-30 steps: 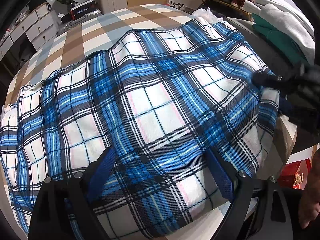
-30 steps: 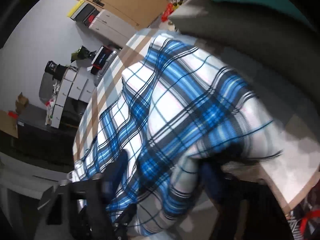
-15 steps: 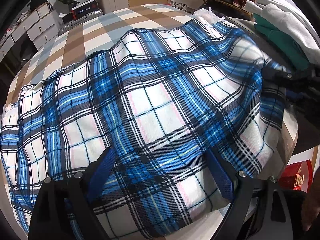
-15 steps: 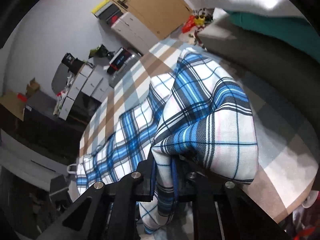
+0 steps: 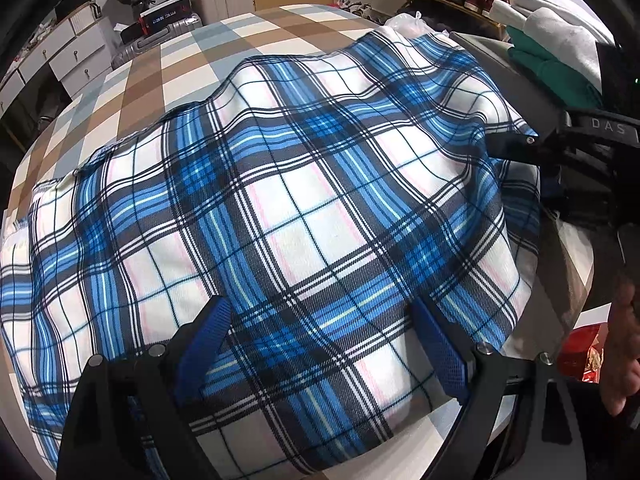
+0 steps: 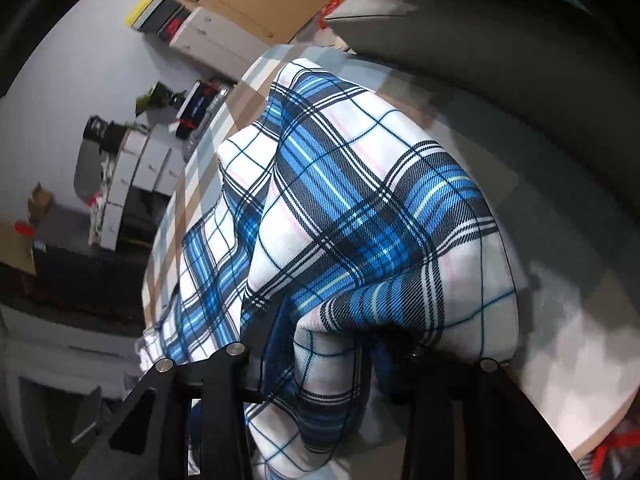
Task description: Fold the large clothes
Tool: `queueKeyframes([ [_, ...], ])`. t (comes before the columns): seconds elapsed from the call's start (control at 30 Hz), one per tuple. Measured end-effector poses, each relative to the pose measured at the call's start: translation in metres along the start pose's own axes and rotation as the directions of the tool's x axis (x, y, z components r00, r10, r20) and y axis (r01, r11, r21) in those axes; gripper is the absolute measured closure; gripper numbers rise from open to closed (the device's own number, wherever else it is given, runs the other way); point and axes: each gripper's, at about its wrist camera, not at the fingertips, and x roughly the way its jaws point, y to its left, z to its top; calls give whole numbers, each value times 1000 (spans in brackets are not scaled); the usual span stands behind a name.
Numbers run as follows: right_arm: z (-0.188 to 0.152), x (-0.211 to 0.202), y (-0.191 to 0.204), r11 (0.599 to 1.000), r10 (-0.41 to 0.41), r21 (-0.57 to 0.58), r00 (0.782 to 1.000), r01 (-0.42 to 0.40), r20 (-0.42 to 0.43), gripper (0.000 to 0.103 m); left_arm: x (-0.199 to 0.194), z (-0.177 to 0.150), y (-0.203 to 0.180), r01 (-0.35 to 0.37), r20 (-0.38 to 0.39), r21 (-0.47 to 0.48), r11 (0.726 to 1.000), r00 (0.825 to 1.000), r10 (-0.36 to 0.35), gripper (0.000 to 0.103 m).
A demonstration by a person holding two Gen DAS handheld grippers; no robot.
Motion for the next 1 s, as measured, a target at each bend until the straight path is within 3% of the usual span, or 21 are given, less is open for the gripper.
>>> queueKeyframes([
  [0.07, 0, -4, 7, 998, -36, -45, 998, 38, 46, 66, 1, 2, 0, -2, -3, -7, 1000, 1000, 2, 14],
  [0.13, -5, -17, 22, 991, -20, -127, 992, 36, 127, 91, 2, 5, 0, -1, -4, -12, 1000, 1000, 1, 14],
  [0.17, -6, -25, 32, 984, -2, -173, 988, 30, 156, 96, 2, 5, 0, 1, -3, -15, 1000, 1000, -2, 14],
  [0.33, -44, -63, 82, 904, 75, -421, 945, 70, 318, 99, 1, 4, 1, 18, -14, -6, 1000, 1000, -18, 14],
  [0.43, -44, -70, 66, 915, 10, -382, 942, 126, 335, 99, 0, 1, 0, 22, -4, 9, 1000, 1000, -22, 14],
  [0.53, -33, -68, 28, 961, -26, -259, 960, 101, 278, 99, -1, 2, 0, 26, -10, 15, 1000, 1000, -26, 14],
  [0.6, -28, -64, 16, 969, -35, -229, 970, 91, 239, 99, -1, 1, 1, 31, -12, 16, 999, 999, -30, 14],
  [0.7, -23, -61, 9, 975, -76, -191, 976, 116, 205, 95, -2, 0, 0, 26, -7, 25, 999, 1000, -26, 14],
  [0.77, -18, -56, -5, 992, -43, -114, 988, 61, 151, 90, -1, -1, 0, 21, -3, 32, 999, 1000, -21, 14],
  [0.83, -12, -50, -16, 999, 2, -46, 994, 3, 108, 70, -2, -3, -1, 20, -1, 41, 999, 1000, -20, 14],
  [0.87, -11, -48, -18, 999, 21, -33, 995, -18, 101, 51, -3, -4, -3, 19, 0, 42, 999, 1000, -19, 14],
  [0.9, -10, -46, -18, 999, 26, -25, 994, -23, 110, 38, -3, -5, -3, 19, 0, 43, 999, 1000, -19, 14],
  [1.0, -5, -39, -9, 1000, -2, -26, 993, 5, 122, 29, -4, -5, -3, 19, 1, 43, 999, 1000, -19, 14],
])
